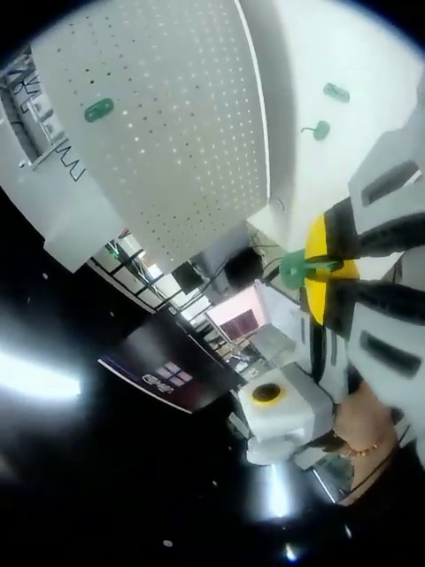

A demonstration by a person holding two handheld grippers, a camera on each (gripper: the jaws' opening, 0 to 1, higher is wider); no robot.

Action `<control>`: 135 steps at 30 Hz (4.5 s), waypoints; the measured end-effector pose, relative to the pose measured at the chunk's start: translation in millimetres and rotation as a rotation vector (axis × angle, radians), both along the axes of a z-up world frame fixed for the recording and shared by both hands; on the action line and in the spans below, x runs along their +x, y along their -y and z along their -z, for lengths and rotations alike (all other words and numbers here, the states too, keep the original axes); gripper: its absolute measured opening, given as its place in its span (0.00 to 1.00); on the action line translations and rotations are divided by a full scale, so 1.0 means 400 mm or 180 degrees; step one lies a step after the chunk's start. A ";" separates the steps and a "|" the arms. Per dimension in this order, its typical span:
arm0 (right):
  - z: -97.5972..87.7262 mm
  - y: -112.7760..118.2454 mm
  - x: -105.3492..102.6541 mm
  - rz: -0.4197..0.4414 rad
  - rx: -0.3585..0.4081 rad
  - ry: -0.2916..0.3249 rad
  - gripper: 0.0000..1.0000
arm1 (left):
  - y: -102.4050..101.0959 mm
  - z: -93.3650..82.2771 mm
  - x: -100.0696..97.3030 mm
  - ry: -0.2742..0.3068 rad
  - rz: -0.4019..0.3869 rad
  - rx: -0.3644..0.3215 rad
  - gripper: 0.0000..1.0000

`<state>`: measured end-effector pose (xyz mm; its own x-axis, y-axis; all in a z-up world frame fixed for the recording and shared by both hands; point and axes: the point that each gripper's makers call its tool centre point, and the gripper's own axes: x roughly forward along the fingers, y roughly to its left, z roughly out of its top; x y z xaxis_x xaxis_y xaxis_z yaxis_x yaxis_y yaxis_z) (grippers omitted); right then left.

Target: Insert the hook assembly into the mounting plate slot until the hook locks in place.

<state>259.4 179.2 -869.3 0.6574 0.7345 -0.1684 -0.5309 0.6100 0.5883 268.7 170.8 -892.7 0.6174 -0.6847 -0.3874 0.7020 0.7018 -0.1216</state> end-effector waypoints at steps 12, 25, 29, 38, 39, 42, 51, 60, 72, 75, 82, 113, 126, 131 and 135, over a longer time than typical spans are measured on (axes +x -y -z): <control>-0.010 -0.004 0.012 0.0169 -0.0055 0.0206 0.01 | -0.008 -0.001 -0.002 -0.0091 -0.0122 -0.0283 0.03; -0.006 -0.006 0.000 0.0140 -0.0166 0.0272 0.01 | -0.018 -0.004 -0.012 0.0000 0.0016 -0.0451 0.16; -0.002 -0.006 -0.001 0.0118 -0.0208 0.0277 0.01 | -0.017 0.006 -0.020 -0.0007 0.0077 -0.0363 0.28; -0.021 0.017 0.007 0.0218 -0.0258 0.0410 0.01 | 0.002 0.025 -0.042 -0.0024 0.0183 -0.0238 0.51; -0.023 0.020 0.007 0.0231 -0.0266 0.0419 0.01 | 0.005 0.026 -0.045 -0.0032 0.0194 -0.0248 0.54; -0.023 0.030 0.012 0.0260 -0.0295 0.0438 0.01 | 0.006 0.030 -0.047 -0.0049 0.0196 -0.0257 0.63; -0.020 0.049 0.026 0.0289 -0.0411 0.0510 0.01 | -0.019 0.033 -0.034 -0.0063 0.0036 -0.0266 0.92; -0.028 0.075 0.059 0.0420 -0.0487 0.0632 0.01 | -0.027 0.049 -0.046 -0.0206 -0.0021 -0.0267 0.97; -0.050 0.163 0.153 0.0808 -0.0765 0.0980 0.01 | -0.030 0.060 -0.049 -0.0267 -0.0074 -0.0278 1.00; -0.074 0.202 0.195 0.1002 -0.0684 0.1037 0.01 | -0.027 0.063 -0.053 -0.0336 -0.0074 -0.0285 1.00; -0.092 0.265 0.276 0.1194 -0.0845 0.1175 0.01 | -0.034 0.069 -0.054 -0.0350 -0.0097 -0.0240 1.00; -0.113 0.526 0.501 0.2104 -0.0983 0.1186 0.01 | -0.053 0.107 -0.022 -0.0541 -0.0213 -0.0340 0.98; -0.147 0.562 0.562 0.2424 -0.0954 0.1282 0.01 | -0.059 0.102 -0.014 -0.0559 -0.0242 -0.0405 0.97; -0.158 0.574 0.581 0.2490 -0.1104 0.1373 0.01 | -0.063 0.108 -0.016 -0.0604 -0.0262 -0.0426 0.95; -0.162 0.579 0.588 0.2532 -0.1091 0.1391 0.01 | -0.061 0.108 -0.014 -0.0606 -0.0261 -0.0429 0.95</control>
